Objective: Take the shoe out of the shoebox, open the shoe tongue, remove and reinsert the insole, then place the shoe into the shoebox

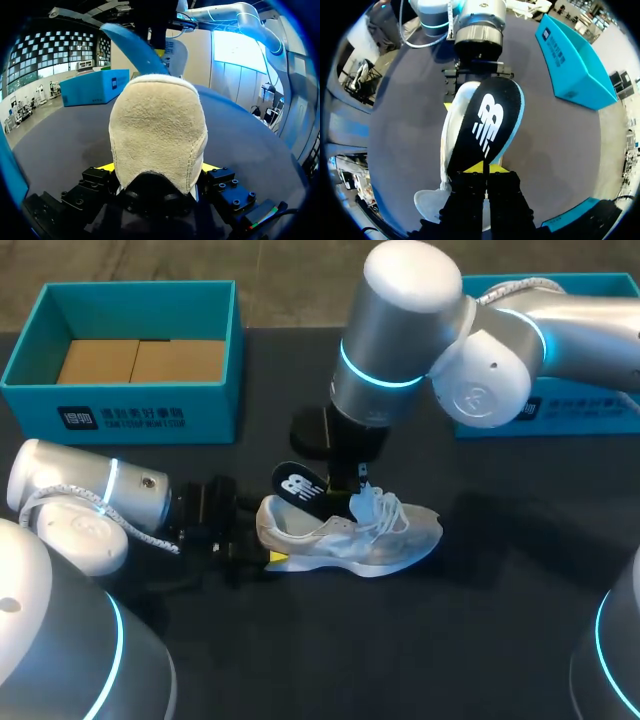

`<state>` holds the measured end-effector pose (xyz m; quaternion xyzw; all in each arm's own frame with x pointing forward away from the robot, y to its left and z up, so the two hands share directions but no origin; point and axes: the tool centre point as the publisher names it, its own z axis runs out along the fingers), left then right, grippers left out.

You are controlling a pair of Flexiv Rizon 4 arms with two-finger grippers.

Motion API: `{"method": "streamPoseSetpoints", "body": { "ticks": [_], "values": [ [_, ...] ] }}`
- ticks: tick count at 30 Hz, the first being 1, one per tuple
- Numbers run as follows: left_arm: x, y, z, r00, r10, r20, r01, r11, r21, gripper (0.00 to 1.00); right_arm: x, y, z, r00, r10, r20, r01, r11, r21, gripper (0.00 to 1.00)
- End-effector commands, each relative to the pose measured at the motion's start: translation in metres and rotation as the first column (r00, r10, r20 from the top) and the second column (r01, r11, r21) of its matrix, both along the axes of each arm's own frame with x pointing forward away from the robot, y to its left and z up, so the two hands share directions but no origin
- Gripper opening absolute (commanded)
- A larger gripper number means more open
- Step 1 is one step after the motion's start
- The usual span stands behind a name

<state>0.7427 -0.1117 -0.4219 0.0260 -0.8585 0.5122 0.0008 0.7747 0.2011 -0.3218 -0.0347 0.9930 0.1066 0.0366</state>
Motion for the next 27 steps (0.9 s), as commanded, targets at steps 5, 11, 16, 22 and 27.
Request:
{"method": "streamPoseSetpoints", "body": {
  "ticks": [5,11,16,22,27],
  "values": [
    [0.001,0.001,-0.001,1.0,-0.002,-0.001,0.002,1.0,0.004,0.0,0.017,0.025,0.0,0.998,0.06,-0.031,-0.059,0.998,0.014,0.0],
    [0.001,0.001,-0.001,1.0,-0.002,-0.001,0.002,1.0,0.004,0.0,0.021,0.03,-0.001,0.994,0.086,-0.072,-0.083,0.996,0.043,0.0],
    [0.001,0.001,-0.001,1.0,-0.002,-0.001,0.002,1.0,0.004,0.0,0.021,0.026,0.001,0.993,0.086,-0.083,-0.073,0.987,0.14,0.36],
    [0.001,0.001,-0.001,1.0,-0.002,-0.001,0.002,1.0,0.004,0.0,0.021,0.025,0.002,0.984,0.094,-0.153,-0.064,0.979,0.191,0.49],
    [0.001,0.001,-0.001,1.0,-0.002,-0.001,0.002,1.0,0.004,0.0,0.024,0.025,0.0,0.985,0.032,-0.168,0.01,0.969,0.246,0.55]
  ]
}}
